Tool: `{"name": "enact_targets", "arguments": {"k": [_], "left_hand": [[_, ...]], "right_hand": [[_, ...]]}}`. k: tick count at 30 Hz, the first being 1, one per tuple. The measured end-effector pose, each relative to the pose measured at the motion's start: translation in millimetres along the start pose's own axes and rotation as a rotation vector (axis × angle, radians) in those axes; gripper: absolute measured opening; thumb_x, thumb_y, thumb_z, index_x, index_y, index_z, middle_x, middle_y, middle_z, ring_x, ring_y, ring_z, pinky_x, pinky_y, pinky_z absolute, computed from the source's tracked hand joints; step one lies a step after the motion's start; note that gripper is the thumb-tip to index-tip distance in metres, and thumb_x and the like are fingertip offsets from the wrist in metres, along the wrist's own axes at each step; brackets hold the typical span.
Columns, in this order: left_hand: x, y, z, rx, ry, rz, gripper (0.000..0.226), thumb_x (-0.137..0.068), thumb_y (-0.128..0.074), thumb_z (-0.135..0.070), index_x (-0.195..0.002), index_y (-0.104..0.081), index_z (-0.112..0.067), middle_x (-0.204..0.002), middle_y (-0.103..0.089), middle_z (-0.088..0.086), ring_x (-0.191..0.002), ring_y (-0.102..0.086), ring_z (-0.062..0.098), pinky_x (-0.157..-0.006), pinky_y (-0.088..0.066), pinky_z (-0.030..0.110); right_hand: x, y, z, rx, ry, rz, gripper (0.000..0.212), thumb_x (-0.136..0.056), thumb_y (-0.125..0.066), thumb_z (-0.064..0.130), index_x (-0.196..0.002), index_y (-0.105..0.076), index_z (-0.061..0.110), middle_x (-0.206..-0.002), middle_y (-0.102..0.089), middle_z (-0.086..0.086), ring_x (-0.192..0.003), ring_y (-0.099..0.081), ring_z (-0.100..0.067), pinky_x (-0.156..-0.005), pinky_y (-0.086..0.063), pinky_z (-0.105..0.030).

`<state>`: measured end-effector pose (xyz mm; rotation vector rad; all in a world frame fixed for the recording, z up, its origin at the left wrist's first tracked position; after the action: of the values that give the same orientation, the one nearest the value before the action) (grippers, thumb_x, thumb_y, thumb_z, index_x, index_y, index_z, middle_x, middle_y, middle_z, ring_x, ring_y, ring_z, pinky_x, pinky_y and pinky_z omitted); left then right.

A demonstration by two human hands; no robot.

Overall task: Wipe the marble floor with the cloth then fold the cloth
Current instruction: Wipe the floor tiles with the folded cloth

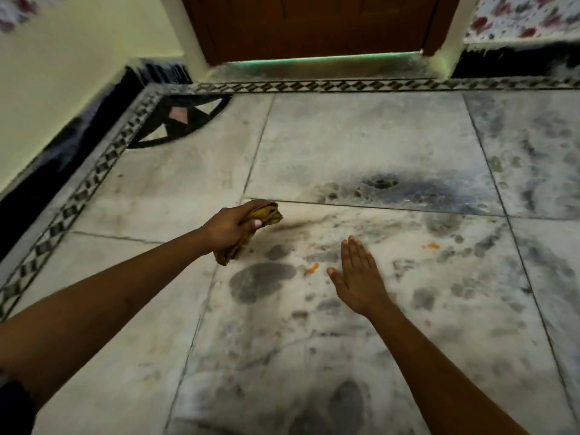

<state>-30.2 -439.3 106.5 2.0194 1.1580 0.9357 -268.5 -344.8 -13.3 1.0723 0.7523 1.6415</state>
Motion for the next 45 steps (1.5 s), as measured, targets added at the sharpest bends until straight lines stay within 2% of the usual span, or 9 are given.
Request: {"name": "enact_targets", "arguments": {"k": [4,9,11,14,23,27,31,39,45], "left_hand": [[30,-20,19,-0.059,0.012,-0.031,0.051,-0.091,-0.042,-0.044,-0.141,-0.035,-0.035,-0.123,-0.061,0.006,-0.105,-0.058,0.028,-0.079,-0.040,0.026],[67,-87,37,-0.022,-0.049,-0.087,0.058,-0.087,-0.035,-0.048,-0.142,-0.033,-0.032,-0.144,-0.045,0.001,-0.123,-0.051,0.027,-0.096,-0.042,0.032],[77,-120,39,-0.150,-0.080,-0.029,0.066,-0.084,-0.021,-0.058,-0.145,-0.025,-0.033,-0.152,-0.030,0.001,-0.138,-0.032,0.023,-0.112,-0.024,0.041],[77,-148,50,-0.378,-0.071,-0.015,0.064,-0.083,-0.007,-0.063,-0.143,-0.007,-0.041,-0.157,-0.006,-0.005,-0.146,-0.004,0.019,-0.113,0.004,0.046],[-34,-153,8,-0.413,-0.026,0.013,0.056,-0.096,-0.023,-0.055,-0.147,-0.004,-0.041,-0.158,0.008,-0.003,-0.145,0.011,0.018,-0.111,0.008,0.053],[-9,-181,-16,-0.508,-0.204,0.048,0.058,-0.092,-0.010,-0.058,-0.147,-0.005,-0.040,-0.159,0.001,-0.002,-0.146,0.004,0.019,-0.111,0.012,0.046],[37,-165,33,-0.527,-0.200,-0.024,0.055,-0.090,-0.015,-0.055,-0.143,-0.013,-0.040,-0.156,-0.016,-0.004,-0.144,-0.015,0.021,-0.111,0.004,0.046],[-41,-150,-2,-0.465,-0.047,0.038,0.053,-0.097,-0.022,-0.049,-0.148,-0.010,-0.038,-0.159,0.003,-0.003,-0.145,0.005,0.018,-0.112,0.006,0.055],[54,-168,10,-0.645,-0.314,-0.012,0.051,-0.089,-0.031,-0.040,-0.132,-0.053,-0.022,-0.137,-0.052,0.008,-0.123,-0.053,0.025,-0.107,-0.020,0.048]], "right_hand": [[21,-21,7,0.043,-0.005,0.029,0.128,-0.046,0.040,0.078,-0.147,0.010,0.007,-0.156,0.015,-0.011,-0.144,0.014,-0.020,-0.113,0.012,-0.029],[28,-33,3,0.080,-0.017,0.014,0.127,-0.047,0.039,0.079,-0.147,0.010,0.006,-0.156,0.015,-0.011,-0.145,0.012,-0.021,-0.113,0.011,-0.029],[29,-35,0,0.108,-0.022,-0.001,0.125,-0.048,0.040,0.077,-0.147,0.010,0.006,-0.156,0.015,-0.013,-0.145,0.012,-0.022,-0.114,0.011,-0.030],[30,-40,-10,0.146,-0.036,-0.027,0.122,-0.053,0.038,0.076,-0.147,0.007,0.004,-0.156,0.011,-0.014,-0.145,0.009,-0.024,-0.113,0.011,-0.030],[29,-44,-15,0.168,0.015,-0.104,0.101,-0.079,0.016,0.069,-0.146,-0.013,-0.001,-0.155,-0.008,-0.019,-0.142,-0.001,-0.024,-0.112,0.007,-0.030],[31,-41,-16,0.195,0.008,-0.110,0.083,-0.095,-0.007,0.058,-0.137,-0.037,-0.008,-0.144,-0.035,-0.026,-0.134,-0.035,-0.038,-0.110,-0.008,-0.033],[31,-42,-19,0.196,0.034,-0.156,0.079,-0.095,-0.011,0.056,-0.140,-0.032,-0.006,-0.147,-0.032,-0.026,-0.137,-0.026,-0.033,-0.111,-0.009,-0.033],[32,-40,-16,0.202,0.014,-0.136,0.081,-0.095,-0.008,0.056,-0.140,-0.031,-0.007,-0.147,-0.030,-0.026,-0.137,-0.030,-0.036,-0.111,-0.008,-0.034],[33,-41,-15,0.201,-0.009,-0.140,0.081,-0.095,-0.009,0.056,-0.139,-0.031,-0.009,-0.146,-0.030,-0.029,-0.136,-0.030,-0.039,-0.112,-0.007,-0.036]]}}
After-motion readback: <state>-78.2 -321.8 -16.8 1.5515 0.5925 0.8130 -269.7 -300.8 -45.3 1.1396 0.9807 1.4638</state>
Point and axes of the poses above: each hand's wrist, its own x-axis away from the middle knuckle, its own y-axis out of the back of the hand, z = x × y, the point moved 3 cm from there along -x, towards the middle knuckle
